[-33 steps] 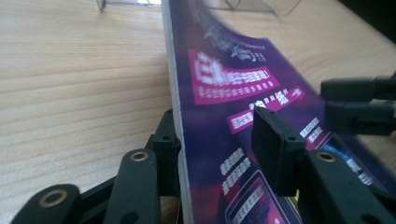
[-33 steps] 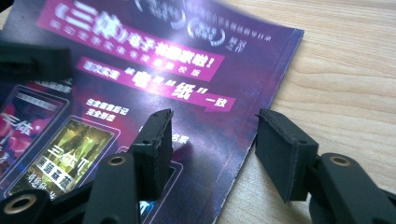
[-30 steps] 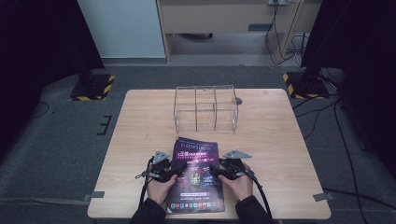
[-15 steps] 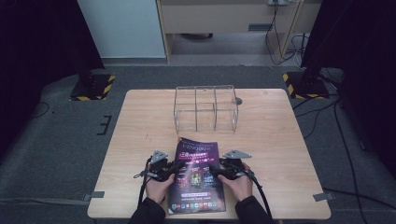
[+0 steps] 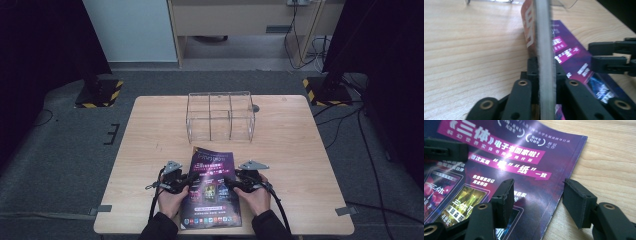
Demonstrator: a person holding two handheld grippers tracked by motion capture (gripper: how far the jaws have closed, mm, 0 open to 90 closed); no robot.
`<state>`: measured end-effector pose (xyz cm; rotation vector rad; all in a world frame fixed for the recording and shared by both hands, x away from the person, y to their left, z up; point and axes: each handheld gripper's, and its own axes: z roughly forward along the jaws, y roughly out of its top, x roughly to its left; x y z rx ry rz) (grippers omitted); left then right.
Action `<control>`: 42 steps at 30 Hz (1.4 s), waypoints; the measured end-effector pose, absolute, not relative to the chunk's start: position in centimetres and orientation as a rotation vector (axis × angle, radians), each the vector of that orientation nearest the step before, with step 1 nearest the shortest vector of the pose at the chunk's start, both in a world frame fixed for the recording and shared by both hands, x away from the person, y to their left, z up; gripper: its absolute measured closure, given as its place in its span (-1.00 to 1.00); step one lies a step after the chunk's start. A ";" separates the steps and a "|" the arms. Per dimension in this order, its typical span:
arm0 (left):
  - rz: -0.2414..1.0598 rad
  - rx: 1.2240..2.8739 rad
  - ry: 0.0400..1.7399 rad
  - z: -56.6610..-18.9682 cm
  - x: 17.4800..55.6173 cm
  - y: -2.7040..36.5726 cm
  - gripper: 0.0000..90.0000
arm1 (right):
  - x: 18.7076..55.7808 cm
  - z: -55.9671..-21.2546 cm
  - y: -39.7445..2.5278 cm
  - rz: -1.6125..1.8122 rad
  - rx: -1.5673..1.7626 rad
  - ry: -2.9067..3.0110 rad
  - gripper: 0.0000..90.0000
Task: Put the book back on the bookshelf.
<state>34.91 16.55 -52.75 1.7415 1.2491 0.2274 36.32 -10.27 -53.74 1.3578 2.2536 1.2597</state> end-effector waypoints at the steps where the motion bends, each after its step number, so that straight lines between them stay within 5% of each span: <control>1: 0.231 1.740 1.244 -52.6 34.8 16.5 0.84 | 36.4 -53.7 -10.4 1.265 1.354 2.260 -0.07; 14: 0.246 1.695 1.192 -51.2 34.1 16.4 0.85 | 36.6 -52.7 -11.8 1.357 1.355 2.234 -0.31; 42: 0.309 1.606 1.062 -48.7 33.0 16.7 0.86 | 37.0 -53.4 -11.2 1.537 1.358 2.373 -0.34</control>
